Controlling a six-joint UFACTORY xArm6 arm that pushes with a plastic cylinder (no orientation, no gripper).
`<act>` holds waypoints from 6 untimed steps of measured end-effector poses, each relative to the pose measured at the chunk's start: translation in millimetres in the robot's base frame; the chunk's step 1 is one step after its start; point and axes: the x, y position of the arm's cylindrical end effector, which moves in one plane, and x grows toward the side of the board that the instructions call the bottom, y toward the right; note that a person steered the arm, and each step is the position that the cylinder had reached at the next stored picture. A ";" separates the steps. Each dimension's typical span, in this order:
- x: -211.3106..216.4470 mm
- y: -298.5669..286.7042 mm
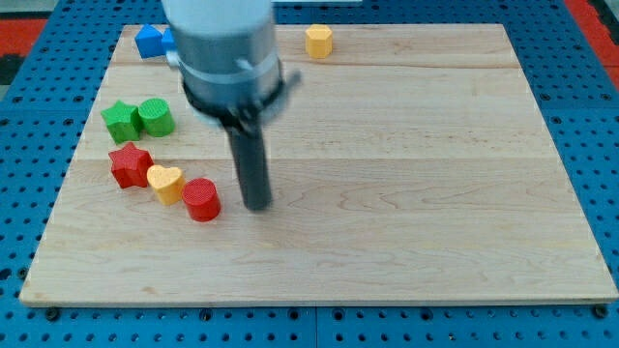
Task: Nudge the red star left a bit
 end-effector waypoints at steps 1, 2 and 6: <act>57.9 -17.7; 77.1 -67.7; 26.2 -116.9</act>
